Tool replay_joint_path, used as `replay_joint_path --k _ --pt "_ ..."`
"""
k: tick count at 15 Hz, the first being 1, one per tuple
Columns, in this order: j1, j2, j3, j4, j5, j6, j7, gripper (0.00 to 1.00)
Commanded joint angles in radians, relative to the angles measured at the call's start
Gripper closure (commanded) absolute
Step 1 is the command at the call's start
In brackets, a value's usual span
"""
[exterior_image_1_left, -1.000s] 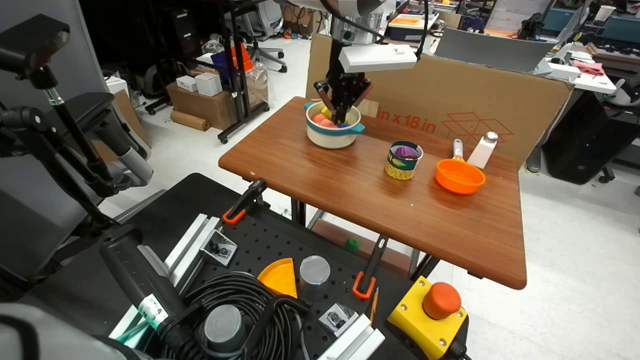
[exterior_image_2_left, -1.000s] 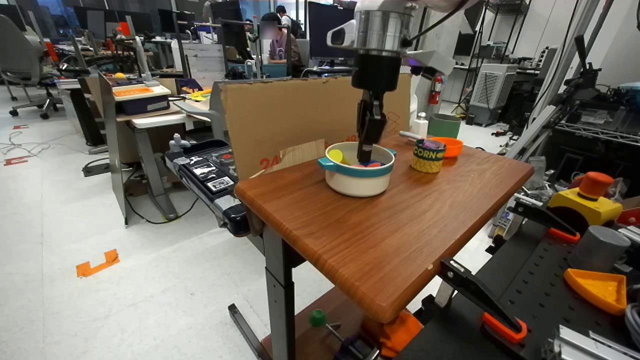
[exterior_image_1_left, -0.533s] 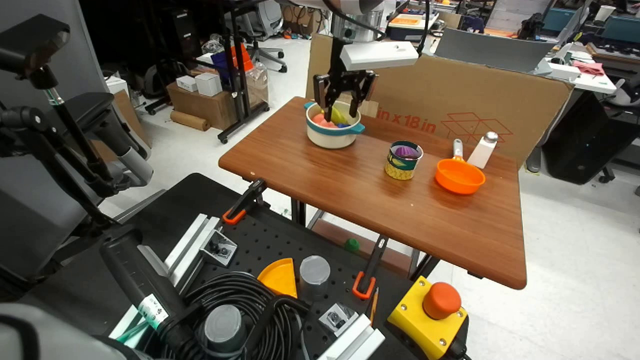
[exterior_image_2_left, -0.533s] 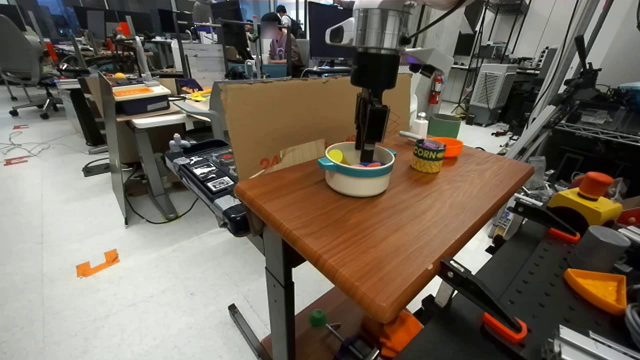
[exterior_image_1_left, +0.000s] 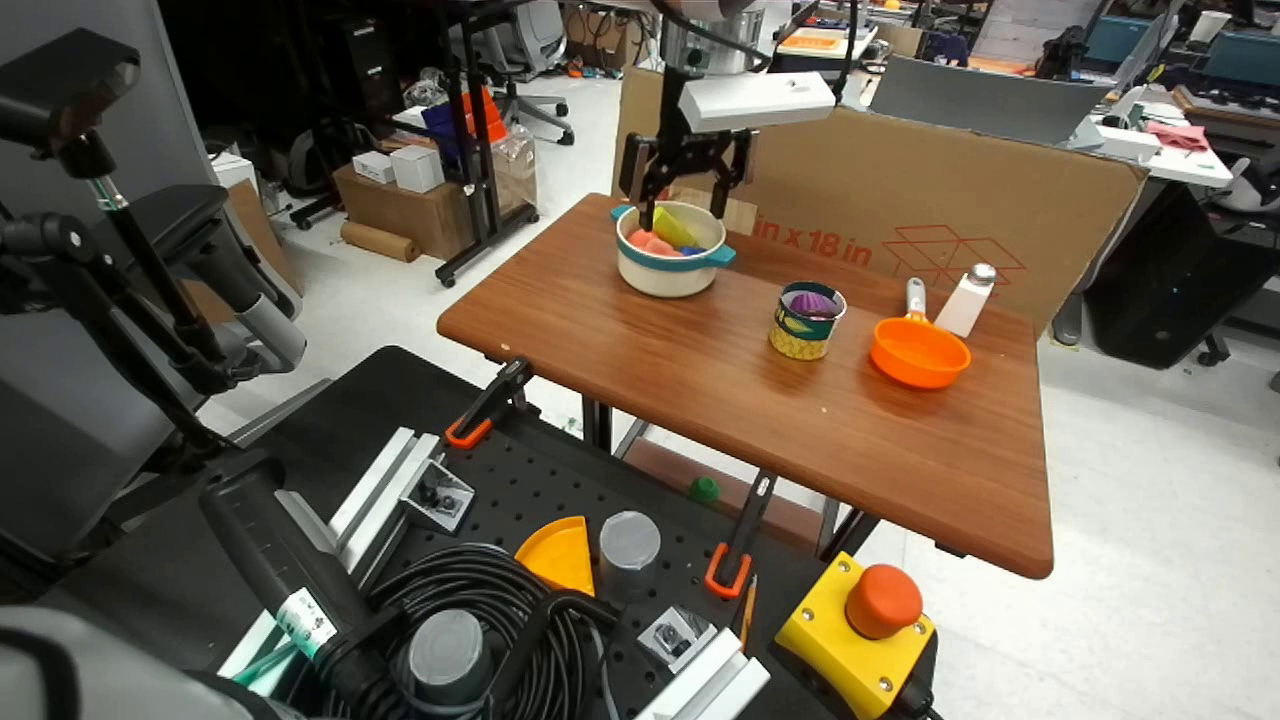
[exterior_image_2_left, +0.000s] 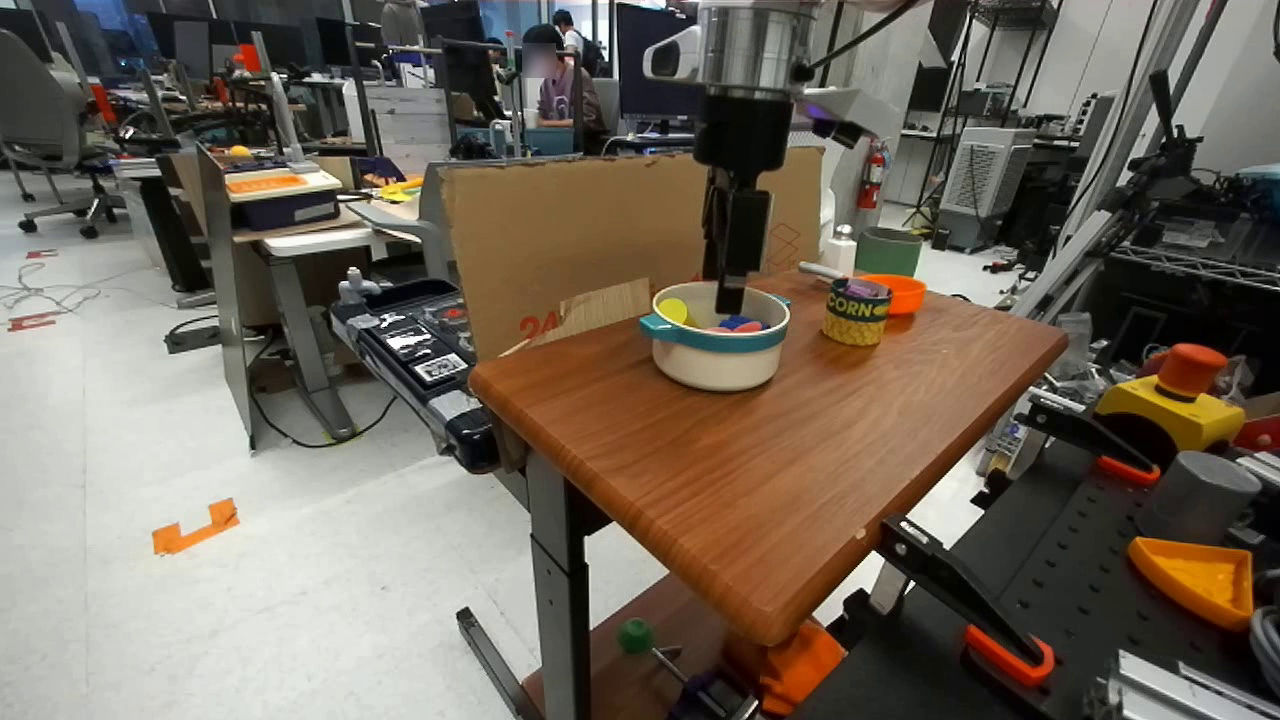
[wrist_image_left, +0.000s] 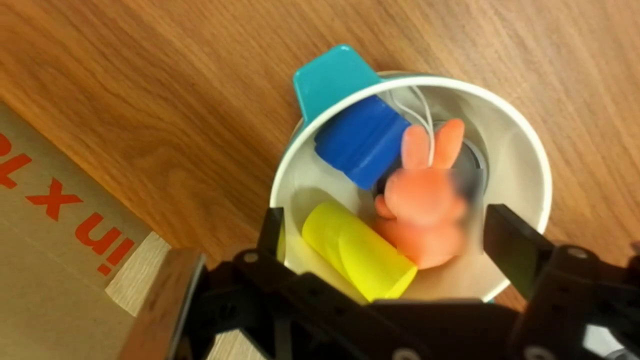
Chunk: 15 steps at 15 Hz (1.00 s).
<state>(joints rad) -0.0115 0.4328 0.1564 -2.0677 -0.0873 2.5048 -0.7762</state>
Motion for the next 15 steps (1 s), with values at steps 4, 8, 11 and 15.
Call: replay_joint_path --k 4,8,11,15 --pt "0.013 0.022 0.0 0.029 -0.02 -0.008 0.014 0.0" --pt "0.019 0.024 0.01 0.029 -0.015 -0.014 0.01 0.0" --pt "0.025 0.028 0.016 0.029 -0.013 -0.016 0.006 0.0" --pt "0.027 0.038 0.018 0.035 -0.013 -0.02 0.005 0.0"
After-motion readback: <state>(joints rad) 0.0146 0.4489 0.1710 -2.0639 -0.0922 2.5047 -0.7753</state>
